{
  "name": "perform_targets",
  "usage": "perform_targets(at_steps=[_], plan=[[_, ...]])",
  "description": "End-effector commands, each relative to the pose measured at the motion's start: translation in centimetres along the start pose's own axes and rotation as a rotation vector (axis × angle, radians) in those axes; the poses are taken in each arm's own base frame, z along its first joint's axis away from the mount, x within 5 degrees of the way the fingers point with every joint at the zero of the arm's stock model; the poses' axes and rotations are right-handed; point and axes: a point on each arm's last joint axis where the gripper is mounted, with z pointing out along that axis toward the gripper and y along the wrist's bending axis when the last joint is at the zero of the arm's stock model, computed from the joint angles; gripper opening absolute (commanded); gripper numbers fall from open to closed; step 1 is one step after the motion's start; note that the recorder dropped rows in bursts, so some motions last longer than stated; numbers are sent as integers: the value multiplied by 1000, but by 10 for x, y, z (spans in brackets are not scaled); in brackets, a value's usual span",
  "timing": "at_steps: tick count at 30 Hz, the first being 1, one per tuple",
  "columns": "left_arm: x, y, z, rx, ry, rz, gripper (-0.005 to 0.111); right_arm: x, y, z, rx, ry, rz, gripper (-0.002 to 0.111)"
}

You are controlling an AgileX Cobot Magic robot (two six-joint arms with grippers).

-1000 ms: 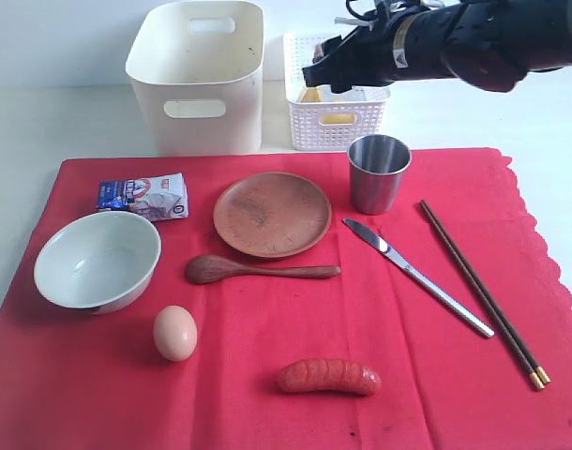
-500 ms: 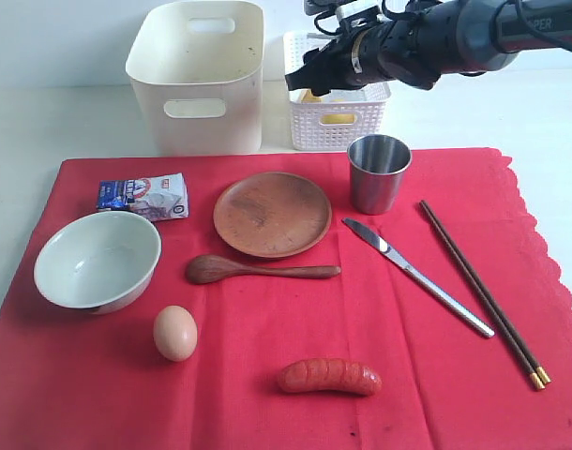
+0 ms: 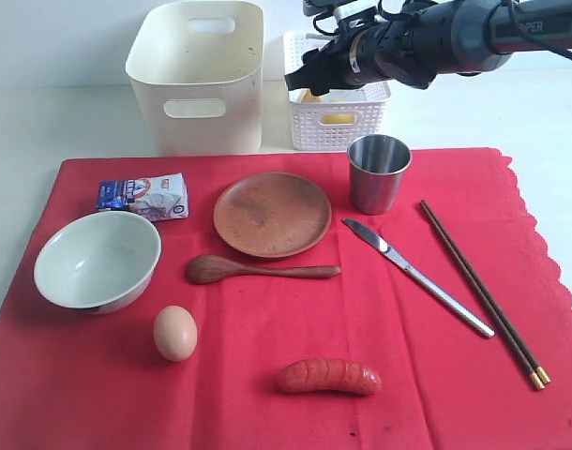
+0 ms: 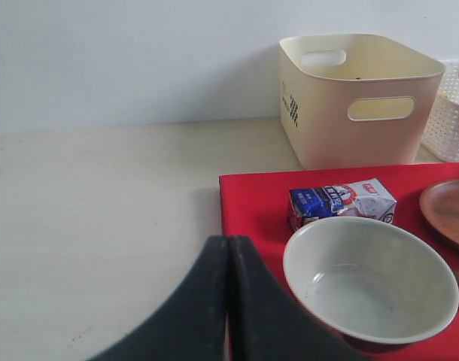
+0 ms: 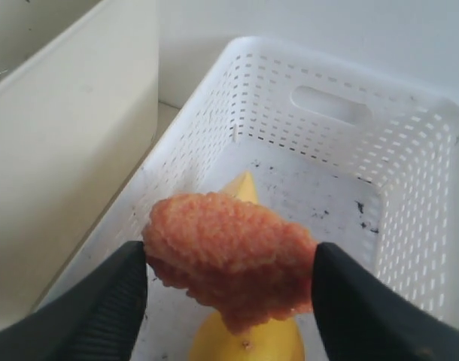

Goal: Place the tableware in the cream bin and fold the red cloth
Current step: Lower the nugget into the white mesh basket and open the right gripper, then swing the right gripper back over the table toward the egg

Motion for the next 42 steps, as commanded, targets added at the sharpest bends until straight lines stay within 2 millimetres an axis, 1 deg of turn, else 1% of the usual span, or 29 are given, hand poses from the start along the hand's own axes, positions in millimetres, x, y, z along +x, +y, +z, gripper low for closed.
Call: perform_targets(at_steps=[1, 3, 5, 19, 22, 26, 28, 29, 32, 37, 38, 42], plan=[[-1, 0, -1, 1, -9, -12, 1, -4, -3, -1, 5, -13, -3, 71], [-1, 0, -1, 1, -9, -12, 1, -4, -3, -1, 7, -10, -3, 77], [-1, 0, -1, 1, -9, -12, 1, -4, -3, -1, 7, -10, 0, 79], [-1, 0, -1, 1, -9, -12, 1, -5, -4, -3, 15, -4, 9, 78], [-1, 0, -1, 1, -9, -12, 1, -10, -9, -10, 54, 19, 11, 78], [-1, 0, -1, 1, -9, -12, 1, -18, -18, -26, 139, 80, 18, 78], [-1, 0, -1, 1, -9, -12, 1, -21, -22, -34, 178, 108, 19, 72], [-1, 0, -1, 1, -9, -12, 1, -21, -23, -36, 194, 123, 21, 66], [-1, 0, -1, 1, -9, -12, 1, -24, -27, -44, 232, 152, 19, 46], [-1, 0, -1, 1, -9, -12, 1, -24, -25, -50, 199, 200, 8, 5], [-1, 0, -1, 1, -9, -12, 1, -23, -24, -50, 186, 210, 27, 0], [-1, 0, -1, 1, -9, -12, 1, -24, -19, -53, 137, 227, 53, 0]])
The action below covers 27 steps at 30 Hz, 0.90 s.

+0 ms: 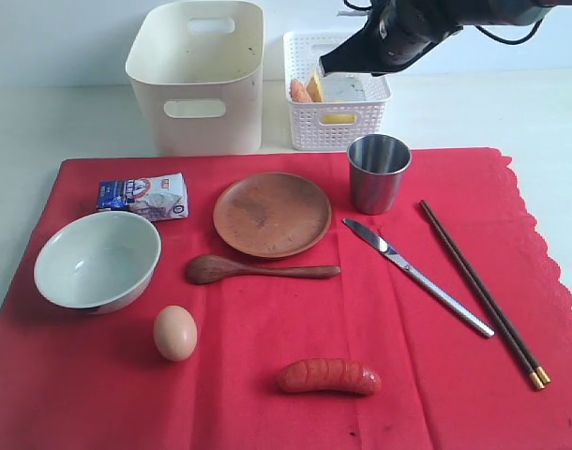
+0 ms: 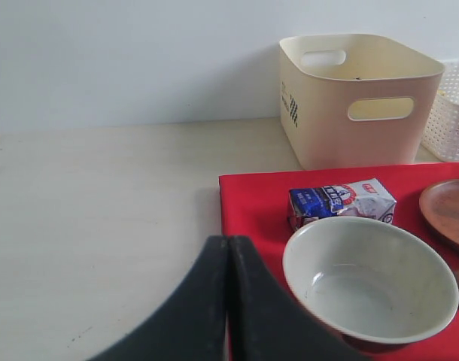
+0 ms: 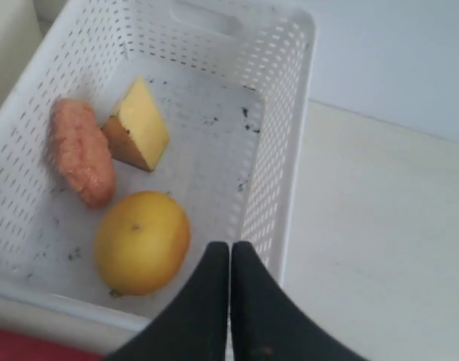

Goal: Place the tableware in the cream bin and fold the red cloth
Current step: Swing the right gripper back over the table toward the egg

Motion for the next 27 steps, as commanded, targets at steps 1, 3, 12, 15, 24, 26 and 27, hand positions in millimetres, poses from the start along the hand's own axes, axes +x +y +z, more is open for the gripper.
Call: perform_targets(at_steps=[1, 3, 12, 15, 24, 26, 27], plan=[[-1, 0, -1, 1, -9, -12, 1, -4, 0, -9, -51, 15, 21, 0], [-1, 0, -1, 1, -9, -12, 1, -5, 1, -13, -72, 21, 26, 0], [-1, 0, -1, 1, -9, -12, 1, -4, -7, -54, -92, -12, 12, 0], [-1, 0, -1, 1, -9, -12, 1, 0, -9, -68, -102, -38, 13, 0], [-1, 0, -1, 1, -9, -12, 1, 19, -10, -98, -164, -141, 41, 0], [-1, 0, -1, 1, -9, -12, 1, 26, -10, -99, -167, -137, 24, 0], [-1, 0, -1, 1, -9, -12, 1, 28, -10, -99, -171, -139, 23, 0]])
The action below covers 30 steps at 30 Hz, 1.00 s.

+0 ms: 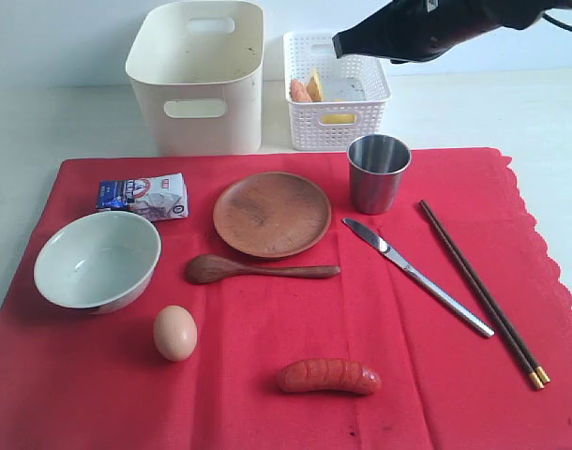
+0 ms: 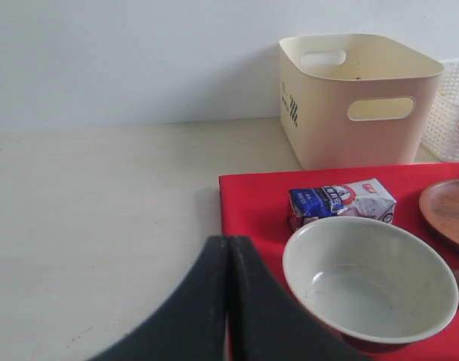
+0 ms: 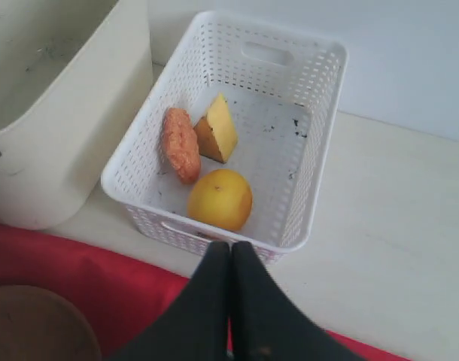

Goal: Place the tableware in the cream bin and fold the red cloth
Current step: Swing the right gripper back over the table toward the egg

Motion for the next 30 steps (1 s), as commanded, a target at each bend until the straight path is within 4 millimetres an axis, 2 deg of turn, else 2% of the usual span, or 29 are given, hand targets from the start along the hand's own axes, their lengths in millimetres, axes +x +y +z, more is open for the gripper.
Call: perform_targets(at_steps=[1, 6, 19, 20, 24, 27, 30], plan=[[-1, 0, -1, 1, -9, -12, 1, 12, -1, -6, -13, -13, -17, 0], [-1, 0, -1, 1, -9, -12, 1, 31, 17, -5, -61, 1, -104, 0], [-1, 0, -1, 1, -9, -12, 1, 55, 126, -23, -291, -15, -426, 0], [-1, 0, -1, 1, -9, -12, 1, 64, 139, -24, -313, 8, -498, 0], [-1, 0, -1, 1, -9, -12, 1, 94, 167, -21, -355, 126, -681, 0], [-1, 0, -1, 1, -9, -12, 1, 106, 177, -18, -371, 167, -721, 0], [-1, 0, -1, 1, -9, -12, 1, 109, 178, -15, -372, 179, -716, 0]])
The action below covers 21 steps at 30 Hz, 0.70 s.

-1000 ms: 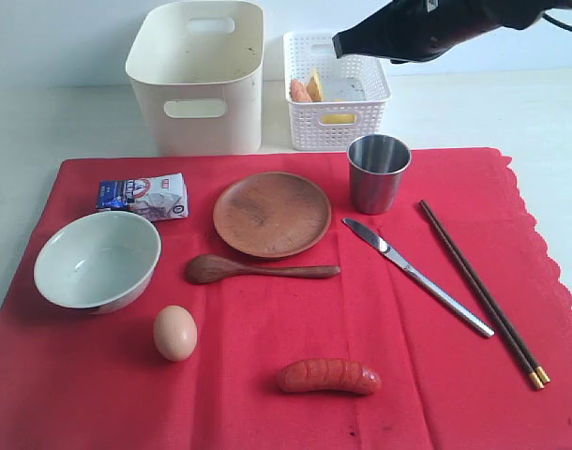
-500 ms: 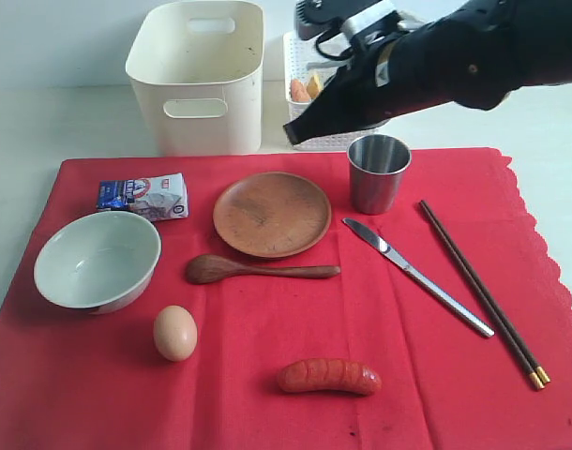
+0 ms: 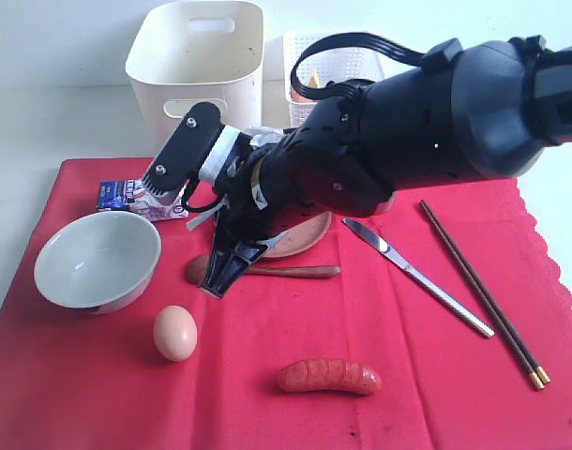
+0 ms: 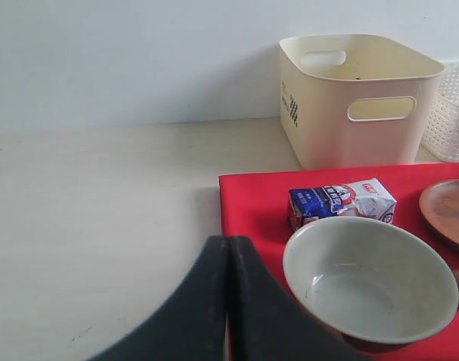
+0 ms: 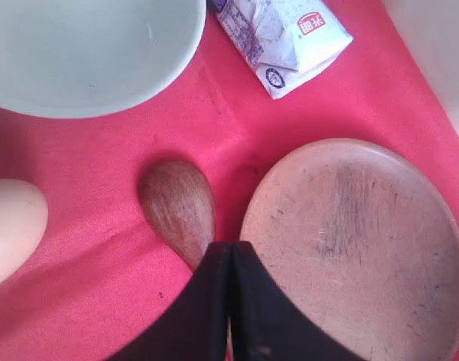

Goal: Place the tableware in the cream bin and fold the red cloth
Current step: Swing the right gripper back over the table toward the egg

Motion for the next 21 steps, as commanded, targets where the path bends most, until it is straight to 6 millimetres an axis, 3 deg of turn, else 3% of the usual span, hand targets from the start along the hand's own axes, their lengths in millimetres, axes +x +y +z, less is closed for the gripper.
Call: perform_targets(at_steps=[1, 21], plan=[[-1, 0, -1, 1, -9, -12, 1, 2, 2, 2, -8, 10, -6, 0], [-1, 0, -1, 1, -9, -12, 1, 1, 4, 2, -21, 2, 53, 0]])
